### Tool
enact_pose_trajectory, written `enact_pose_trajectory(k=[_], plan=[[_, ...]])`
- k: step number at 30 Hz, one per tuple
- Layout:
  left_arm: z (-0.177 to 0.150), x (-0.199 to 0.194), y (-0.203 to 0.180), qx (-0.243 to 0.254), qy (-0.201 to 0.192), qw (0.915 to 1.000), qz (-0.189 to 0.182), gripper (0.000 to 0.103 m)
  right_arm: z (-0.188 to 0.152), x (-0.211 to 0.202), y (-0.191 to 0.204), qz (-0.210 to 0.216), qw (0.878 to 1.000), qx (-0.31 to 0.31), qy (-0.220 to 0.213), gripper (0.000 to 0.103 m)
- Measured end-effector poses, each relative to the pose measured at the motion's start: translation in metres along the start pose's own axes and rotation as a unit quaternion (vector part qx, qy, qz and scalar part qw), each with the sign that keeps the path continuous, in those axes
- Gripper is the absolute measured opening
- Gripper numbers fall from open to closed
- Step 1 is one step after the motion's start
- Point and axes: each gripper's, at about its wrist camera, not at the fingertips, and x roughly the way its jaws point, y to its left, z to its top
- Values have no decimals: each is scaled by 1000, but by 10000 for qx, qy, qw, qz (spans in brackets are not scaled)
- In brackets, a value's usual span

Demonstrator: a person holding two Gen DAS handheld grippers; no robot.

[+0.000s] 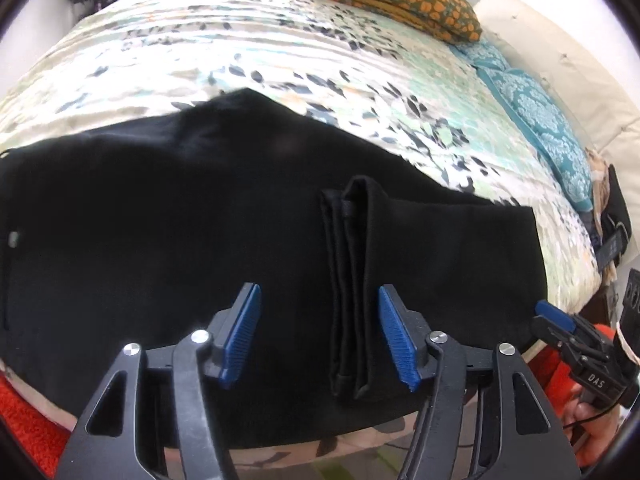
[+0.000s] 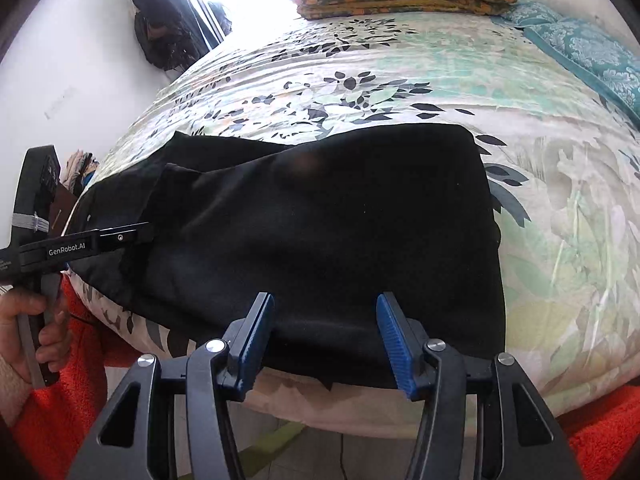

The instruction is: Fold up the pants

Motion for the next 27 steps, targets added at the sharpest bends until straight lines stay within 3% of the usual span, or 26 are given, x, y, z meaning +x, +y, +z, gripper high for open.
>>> enact_pose_trajectory(k=[4, 7, 9, 11, 13, 15, 16, 19, 22, 27], plan=[[6, -39, -11, 215, -825, 9961, 242, 64, 17, -40, -17, 16, 9959, 318, -843, 55], [7, -43, -44, 834, -1060, 9908, -94, 65, 50, -34, -34, 94, 9959, 529, -729, 55], [4, -26, -70, 1366, -822, 9869, -251, 65, 72, -22, -40, 171, 9976, 473, -482, 55], [-1, 1, -88, 1807, -554, 9818, -184, 65, 89, -2, -42, 222, 9990, 340, -174, 55], [-6, 29, -89, 1899, -197, 9816, 86, 65, 98, 26, -48, 192, 9990, 336, 229, 55], [-10, 48, -77, 1748, 133, 9845, 103, 64, 97, 57, -62, 71, 9958, 584, 701, 55], [-13, 47, -74, 1779, 58, 9840, 44, 64, 96, 66, -66, 106, 9945, 668, 796, 55], [-17, 39, -76, 1921, 35, 9813, 121, 64, 97, 52, -61, 179, 9963, 623, 563, 58], [-20, 36, -67, 1724, 49, 9849, 134, 65, 91, 16, -56, 445, 9953, 814, 272, 59], [-13, 37, -50, 1264, 155, 9919, 24, 65, 41, -20, -34, 497, 9936, 935, 387, 66]])
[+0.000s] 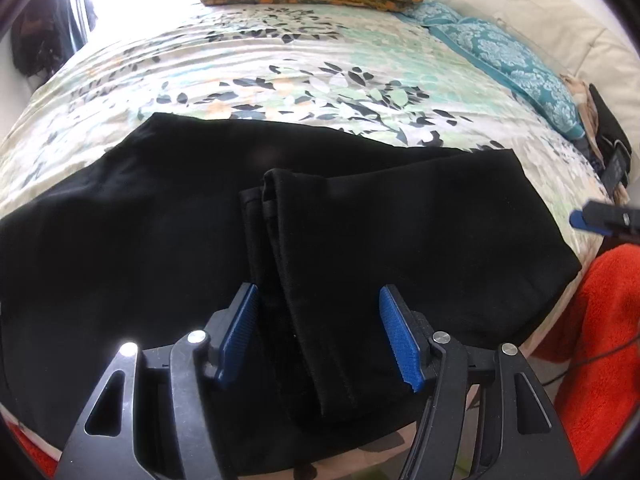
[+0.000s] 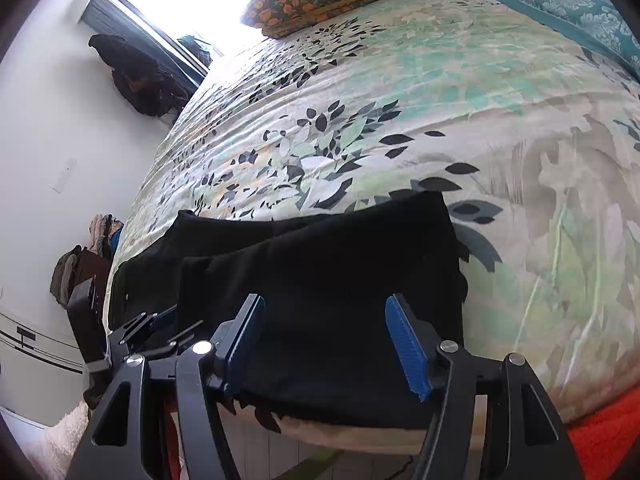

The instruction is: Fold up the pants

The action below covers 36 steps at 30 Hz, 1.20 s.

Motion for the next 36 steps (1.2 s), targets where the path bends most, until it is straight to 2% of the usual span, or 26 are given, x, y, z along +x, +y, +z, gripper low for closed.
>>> enact_pose_trajectory(k=[3, 4, 7, 9, 10, 14, 16, 20, 28, 31, 32, 34, 36], plan=[[-1, 4, 11, -264, 50, 9995, -149, 65, -35, 17, -5, -200, 9992, -92, 335, 71], [-2, 3, 11, -263, 41, 9995, -153, 65, -40, 15, -7, -187, 9994, -54, 281, 70], [-3, 3, 8, -187, 32, 9998, -80, 65, -35, -13, 3, -196, 9989, -335, -279, 71], [-3, 4, 6, -155, 23, 9999, -40, 65, -31, -23, 13, -341, 9957, -664, -550, 76], [-2, 4, 5, -147, 28, 9999, -20, 65, -31, -23, 16, -357, 9947, -764, -582, 82], [-3, 3, 4, -138, 22, 9999, 41, 66, -35, 3, 17, -529, 9950, -818, -225, 82], [-4, 1, 3, -115, 1, 9999, 90, 66, -36, 5, 17, -443, 9957, -776, -261, 82], [-6, -4, 3, -55, -44, 9998, 181, 66, -33, 8, 22, -548, 9937, -902, -374, 82], [-5, -7, 4, -26, -80, 9996, 258, 66, -33, 11, 15, -622, 9943, -778, -372, 82], [-2, -15, 11, -225, -169, 9996, 44, 66, -33, 12, 11, -620, 9949, -710, -348, 82], [0, -21, 16, -354, -224, 9991, -83, 70, -33, 12, 10, -623, 9950, -692, -354, 82], [5, -35, 31, -649, -389, 9968, -250, 75, -33, 11, 9, -617, 9951, -680, -377, 82], [9, -53, 54, -984, -593, 9929, -301, 75, -33, 10, 8, -609, 9950, -675, -404, 82]])
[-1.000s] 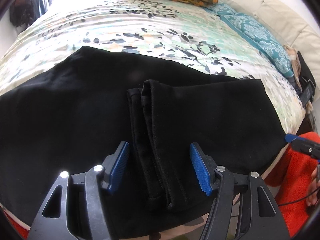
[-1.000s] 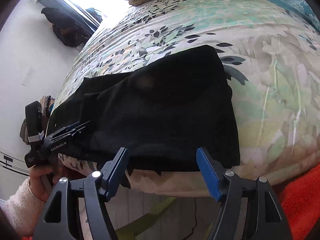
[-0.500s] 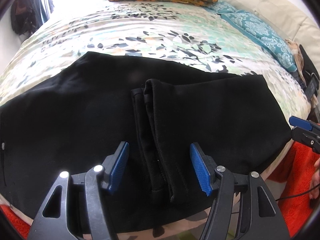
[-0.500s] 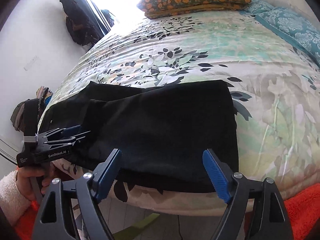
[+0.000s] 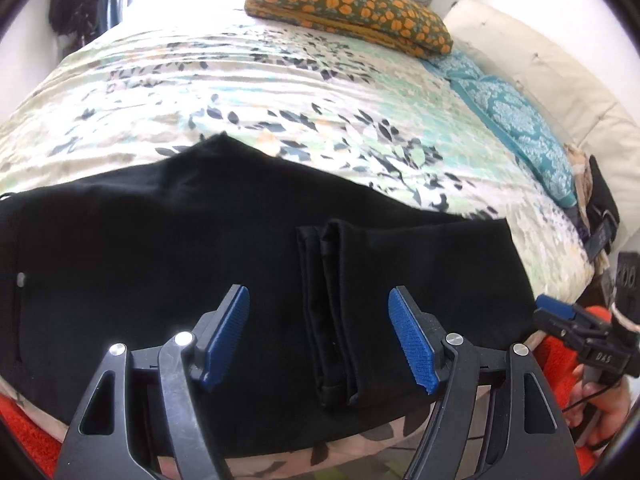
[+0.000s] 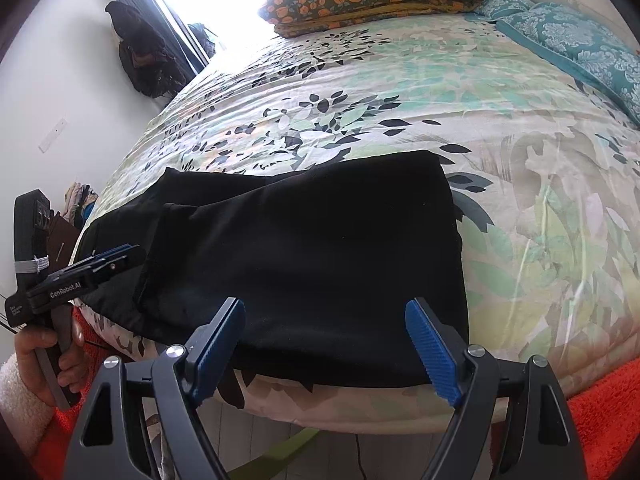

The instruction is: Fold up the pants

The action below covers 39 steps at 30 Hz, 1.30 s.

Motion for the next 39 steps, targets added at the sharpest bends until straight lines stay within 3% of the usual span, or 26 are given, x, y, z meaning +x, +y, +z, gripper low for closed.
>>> enact_pose_trajectory(k=[5, 8, 10, 14, 17, 19, 21, 23, 26, 31, 33, 34, 35, 36, 38, 39], plan=[[28, -49, 85, -970, -497, 9940, 109, 75, 1, 2, -2, 32, 10000, 24, 44, 82], [44, -74, 150, -1290, -596, 9878, 636, 75, 2, 2, -2, 18, 10000, -31, 35, 82], [50, -85, 196, -1517, -480, 9832, 893, 82, 2, 3, -3, 33, 10000, -5, 42, 82], [46, -82, 263, -1997, -33, 9755, 920, 82, 2, 6, -4, 84, 9999, 125, 67, 82], [37, -56, 278, -1924, 453, 9775, 735, 82, 2, 10, 0, 80, 9999, 93, 96, 82], [31, -33, 278, -1763, 837, 9769, 870, 82, 2, 12, 4, 73, 9999, 28, 136, 82], [25, -15, 281, -1746, 1085, 9747, 880, 88, 2, 14, 9, 56, 9998, -58, 166, 82], [20, -9, 294, -2073, 1179, 9679, 790, 100, 2, 15, 12, 50, 9997, -136, 177, 82], [16, -5, 304, -2337, 1255, 9628, 518, 101, 1, 16, 15, 46, 9996, -200, 195, 82], [19, -3, 302, -2309, 1383, 9616, 538, 101, 1, 18, 13, 75, 9996, -158, 206, 82], [20, -4, 302, -2400, 1401, 9593, 502, 98, 1, 15, 12, 94, 9997, -127, 168, 82], [21, -8, 301, -2434, 1373, 9589, 499, 91, 2, 14, 11, 107, 9998, -112, 147, 82], [22, -12, 298, -2437, 1300, 9605, 344, 58, 2, 12, 10, 115, 9998, -93, 123, 82], [23, -17, 294, -2490, 1237, 9605, 143, 50, 2, 11, 9, 129, 9998, -69, 101, 82], [23, -31, 287, -2506, 1056, 9620, 260, 30, 2, 8, 5, 161, 9999, 6, 58, 82], [22, -39, 285, -2575, 944, 9614, 227, 28, 2, 7, 3, 184, 9998, 58, 44, 82]])
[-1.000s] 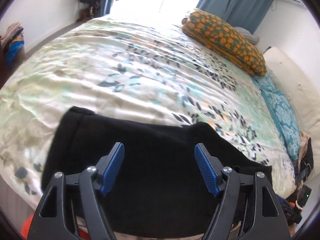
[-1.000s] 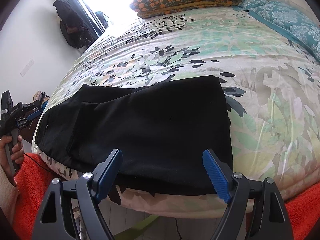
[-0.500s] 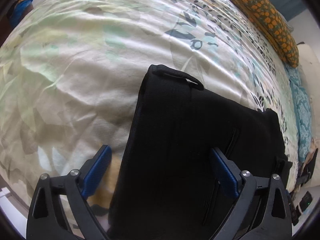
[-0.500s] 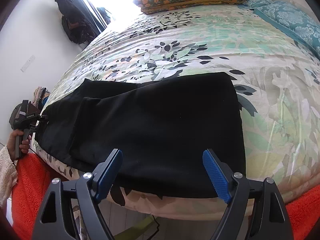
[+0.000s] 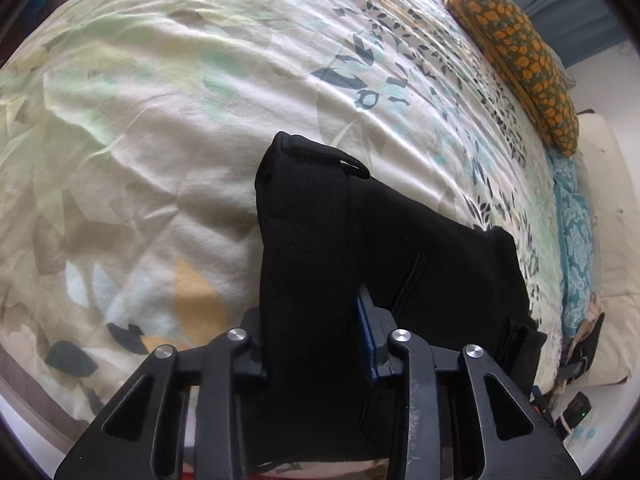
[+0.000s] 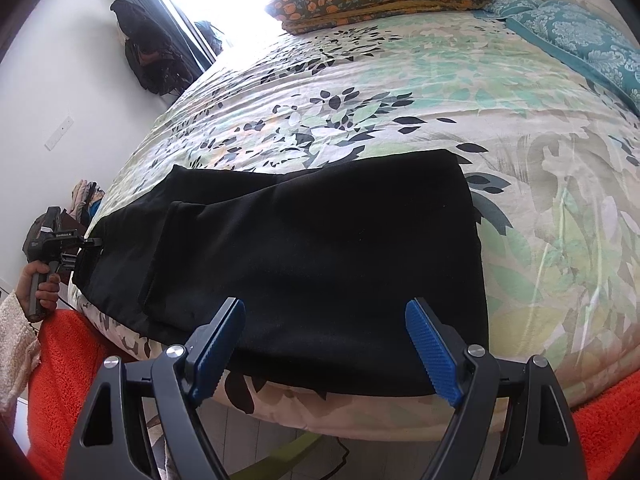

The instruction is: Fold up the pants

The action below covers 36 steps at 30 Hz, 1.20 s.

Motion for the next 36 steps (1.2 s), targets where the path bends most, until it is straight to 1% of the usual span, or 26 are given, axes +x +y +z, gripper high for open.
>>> enact_pose_trajectory(k=[1, 3, 5, 7, 10, 13, 17, 18, 21, 23, 25, 28, 31, 33, 34, 35, 36], plan=[[-3, -7, 1, -138, -97, 9997, -163, 25, 0, 0, -2, 26, 10000, 54, -6, 82], [-12, -24, 0, -464, -306, 9965, -619, 22, 1, -1, -6, 67, 9998, 161, -26, 82], [-23, -40, -8, -618, -503, 9905, -1117, 20, 3, -3, -10, 113, 9996, 264, -75, 82], [-34, -53, -24, -680, -614, 9828, -1605, 19, 4, -6, -12, 156, 9991, 359, -147, 82], [-49, -63, -56, -792, -551, 9686, -2290, 18, 7, -10, -14, 236, 9982, 486, -258, 82], [-64, -70, -94, -721, -497, 9593, -2686, 18, 9, -15, -15, 343, 9971, 576, -353, 82], [-80, -72, -146, -631, -336, 9411, -3306, 18, 11, -24, -17, 479, 9954, 659, -511, 82], [-84, -72, -160, -568, -271, 9381, -3405, 18, 12, -27, -18, 505, 9948, 684, -565, 82], [-96, -61, -206, -262, -20, 9366, -3495, 18, 14, -38, -25, 549, 9926, 776, -753, 82], [-107, -47, -234, -85, 220, 9357, -3520, 18, 15, -45, -31, 542, 9910, 851, -880, 82], [-116, -28, -258, 31, 442, 9362, -3486, 18, 15, -52, -39, 526, 9892, 958, -980, 83], [-130, 4, -290, 86, 802, 9345, -3468, 18, 12, -60, -55, 515, 9855, 1188, -1094, 83], [-140, 32, -320, 223, 1047, 9352, -3375, 18, 9, -68, -69, 475, 9813, 1418, -1208, 83], [-148, 48, -336, 266, 1223, 9357, -3299, 15, 7, -73, -78, 464, 9785, 1555, -1271, 83], [-152, 55, -344, 271, 1308, 9348, -3290, 8, 5, -75, -82, 458, 9773, 1614, -1293, 83], [-156, 64, -352, 301, 1424, 9329, -3293, 6, 4, -76, -86, 445, 9762, 1671, -1312, 83], [-160, 71, -360, 414, 1472, 9353, -3192, 6, 4, -77, -90, 440, 9753, 1717, -1319, 83]])
